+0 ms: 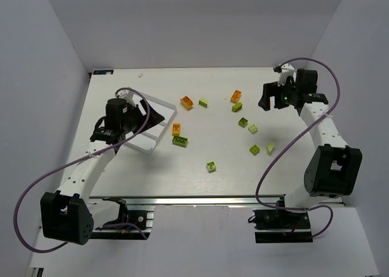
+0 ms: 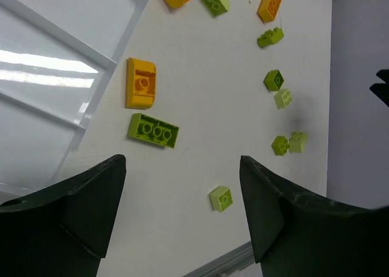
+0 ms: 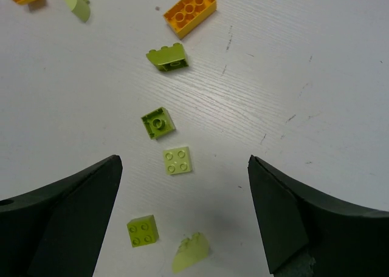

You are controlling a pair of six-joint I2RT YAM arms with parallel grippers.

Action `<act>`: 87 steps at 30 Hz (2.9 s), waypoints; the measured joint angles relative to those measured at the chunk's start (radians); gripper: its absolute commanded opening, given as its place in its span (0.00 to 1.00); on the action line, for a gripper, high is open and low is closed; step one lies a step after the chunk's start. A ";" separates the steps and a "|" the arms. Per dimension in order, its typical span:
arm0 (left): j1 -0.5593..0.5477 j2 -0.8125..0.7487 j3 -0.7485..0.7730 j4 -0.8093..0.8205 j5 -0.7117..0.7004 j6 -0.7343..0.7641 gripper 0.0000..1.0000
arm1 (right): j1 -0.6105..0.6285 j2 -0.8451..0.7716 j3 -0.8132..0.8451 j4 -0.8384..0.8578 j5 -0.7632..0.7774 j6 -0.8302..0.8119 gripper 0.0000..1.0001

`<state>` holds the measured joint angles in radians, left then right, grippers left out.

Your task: Sort the legos into containers by color

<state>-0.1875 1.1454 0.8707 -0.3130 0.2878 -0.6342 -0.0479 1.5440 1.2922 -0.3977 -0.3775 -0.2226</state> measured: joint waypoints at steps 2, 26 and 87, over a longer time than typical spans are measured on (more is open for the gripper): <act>-0.016 0.014 0.006 0.000 0.015 -0.005 0.75 | 0.000 0.000 0.001 -0.018 -0.041 -0.047 0.89; -0.409 0.508 0.428 -0.411 -0.388 -0.601 0.76 | 0.229 0.000 -0.076 -0.079 -0.197 -0.331 0.63; -0.437 0.555 0.620 -0.536 -0.586 -0.529 0.00 | 0.244 0.002 -0.145 -0.035 -0.239 -0.338 0.22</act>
<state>-0.6247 1.7000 1.4910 -0.8486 -0.2985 -1.1637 0.1959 1.5459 1.1469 -0.4328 -0.6163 -0.5610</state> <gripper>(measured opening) 0.468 0.234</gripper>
